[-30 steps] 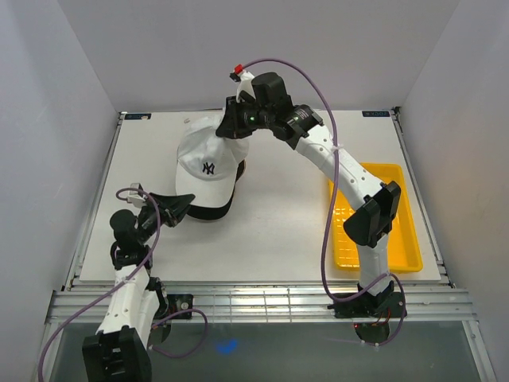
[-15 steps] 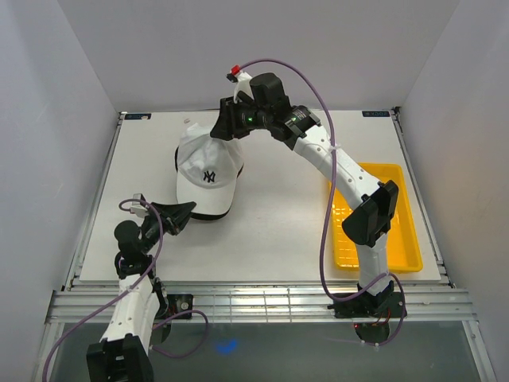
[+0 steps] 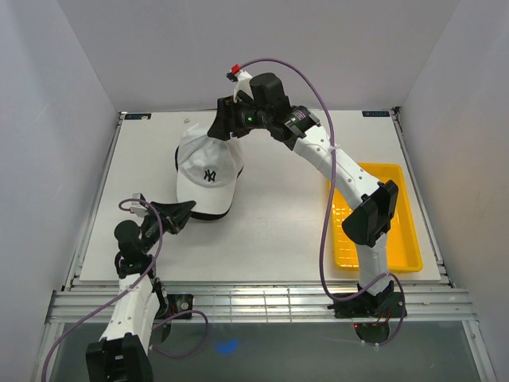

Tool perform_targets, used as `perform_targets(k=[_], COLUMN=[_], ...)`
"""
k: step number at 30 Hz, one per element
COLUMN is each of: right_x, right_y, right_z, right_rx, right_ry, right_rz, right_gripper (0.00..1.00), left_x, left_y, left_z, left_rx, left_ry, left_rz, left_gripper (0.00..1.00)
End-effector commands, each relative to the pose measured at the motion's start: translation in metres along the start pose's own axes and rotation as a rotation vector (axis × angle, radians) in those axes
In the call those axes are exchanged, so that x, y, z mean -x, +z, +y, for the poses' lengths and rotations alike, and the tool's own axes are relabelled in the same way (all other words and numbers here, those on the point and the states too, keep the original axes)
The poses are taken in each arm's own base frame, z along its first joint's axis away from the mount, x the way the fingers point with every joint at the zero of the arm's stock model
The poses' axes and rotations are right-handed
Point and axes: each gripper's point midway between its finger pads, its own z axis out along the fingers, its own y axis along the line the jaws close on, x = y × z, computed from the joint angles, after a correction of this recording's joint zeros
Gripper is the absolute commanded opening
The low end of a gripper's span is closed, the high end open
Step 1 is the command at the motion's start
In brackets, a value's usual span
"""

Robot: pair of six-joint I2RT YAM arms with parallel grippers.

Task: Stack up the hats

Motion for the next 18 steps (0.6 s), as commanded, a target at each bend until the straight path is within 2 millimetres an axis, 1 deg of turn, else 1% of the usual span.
perform_targets(k=[1,2,3,4,10,12,18], right_x=[0.021,0.022,0.017,0.019,0.007,0.005,-0.001], right_y=[-0.010,-0.010,-0.009,-0.010,-0.006,-0.004,0.002], right_z=[0.006,0.005,-0.001,-0.001,-0.015,-0.015,-0.005], right_rx=[-0.020,-0.030,-0.052,-0.059,-0.118,-0.118,-0.115], right_ry=[-0.029,-0.027,-0.021,-0.023,-0.008,-0.005,-0.032], right_rz=[-0.065,-0.065,-0.047,-0.049,-0.009,-0.004,0.006], right_gripper=[0.61,0.61,0.61,0.61,0.58,0.57,0.56], left_x=[0.011,0.011,0.012,0.012,0.012,0.011,0.011], left_y=[0.005,0.005,0.006,0.006,0.006,0.006,0.007], left_z=[-0.013,-0.015,-0.019,-0.020,-0.023,-0.024,-0.027], left_rx=[-0.017,-0.022,-0.032,-0.034,-0.038,-0.039,-0.041], left_ry=[-0.018,-0.024,-0.020,-0.019,-0.021,-0.020,-0.012], left_rz=[-0.047,-0.048,-0.047,-0.049,-0.046,-0.042,-0.035], left_gripper=[0.00,0.00,0.00,0.00,0.00,0.00,0.00])
